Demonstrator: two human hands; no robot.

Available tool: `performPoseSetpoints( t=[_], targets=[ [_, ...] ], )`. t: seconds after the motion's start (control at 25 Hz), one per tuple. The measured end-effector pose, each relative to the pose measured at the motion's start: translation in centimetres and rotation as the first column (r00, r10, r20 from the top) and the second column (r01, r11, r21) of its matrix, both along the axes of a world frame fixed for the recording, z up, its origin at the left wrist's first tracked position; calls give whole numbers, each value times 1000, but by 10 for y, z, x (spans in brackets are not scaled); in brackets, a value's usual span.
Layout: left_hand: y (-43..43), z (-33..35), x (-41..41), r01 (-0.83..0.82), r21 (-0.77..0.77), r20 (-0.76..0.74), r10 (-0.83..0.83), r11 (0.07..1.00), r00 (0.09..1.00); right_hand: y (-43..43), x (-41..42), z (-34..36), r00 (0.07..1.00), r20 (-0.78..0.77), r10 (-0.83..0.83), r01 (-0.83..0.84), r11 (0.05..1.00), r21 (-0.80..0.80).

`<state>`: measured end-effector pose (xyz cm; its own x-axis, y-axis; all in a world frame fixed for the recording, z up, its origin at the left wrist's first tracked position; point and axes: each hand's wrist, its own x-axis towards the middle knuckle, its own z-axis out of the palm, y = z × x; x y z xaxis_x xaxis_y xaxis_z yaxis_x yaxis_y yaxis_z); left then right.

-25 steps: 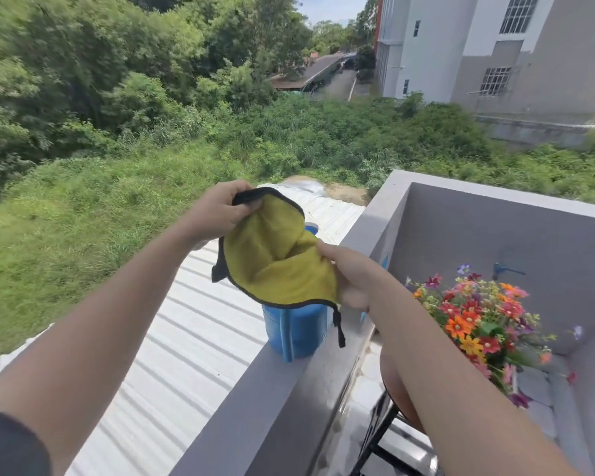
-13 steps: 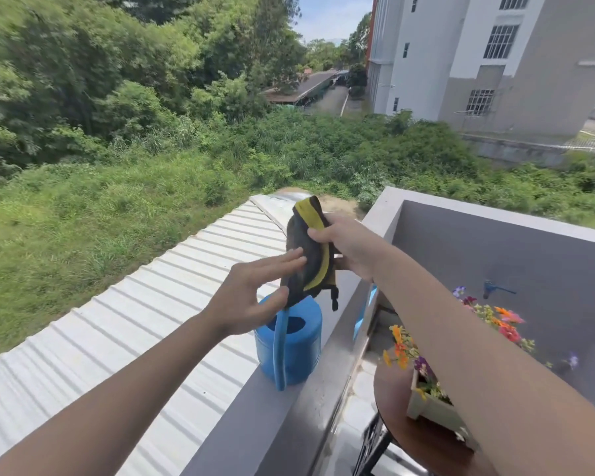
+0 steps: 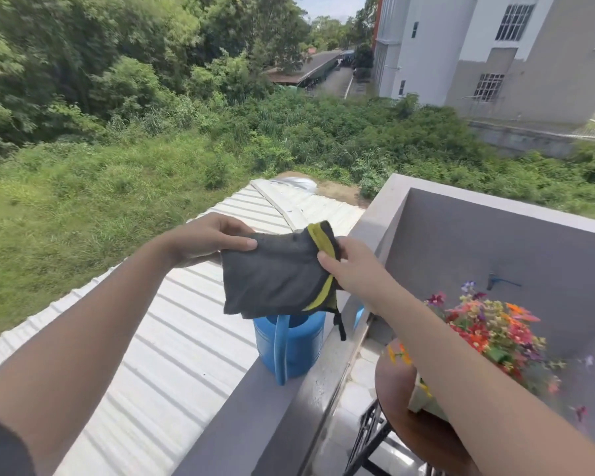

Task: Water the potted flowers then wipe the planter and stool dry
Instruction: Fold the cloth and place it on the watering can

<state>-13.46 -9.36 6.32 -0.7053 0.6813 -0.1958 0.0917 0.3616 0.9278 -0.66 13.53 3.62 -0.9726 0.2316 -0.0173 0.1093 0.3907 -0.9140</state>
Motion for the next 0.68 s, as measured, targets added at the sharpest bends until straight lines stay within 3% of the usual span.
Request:
performPoseSetpoints(
  t=[0.12, 0.4, 0.48, 0.56, 0.6, 0.68],
  targets=[
    [11, -29, -17, -115, -151, -59, 107, 982, 992, -15, 6, -44, 989, 59, -136, 130, 987, 93],
    [32, -84, 3, -320, -118, -101, 309, 940, 946, -17, -2, -74, 992, 72, -107, 94, 983, 160],
    [36, -90, 12, -407, -172, -322, 339, 897, 884, -18, -3, -79, 997, 41, -60, 50, 977, 207],
    [43, -89, 31, -541, -170, -585, 358, 824, 728, -19, -3, -87, 1000, -10, -22, 24, 950, 310],
    [48, -83, 43, -581, -156, -614, 382, 799, 691, -20, -4, -91, 1000, -30, -9, 21, 915, 404],
    [62, -74, 64, -568, -293, -582, 328, 769, 744, -21, -6, -100, 999, -33, 16, 7, 807, 591]
  ],
)
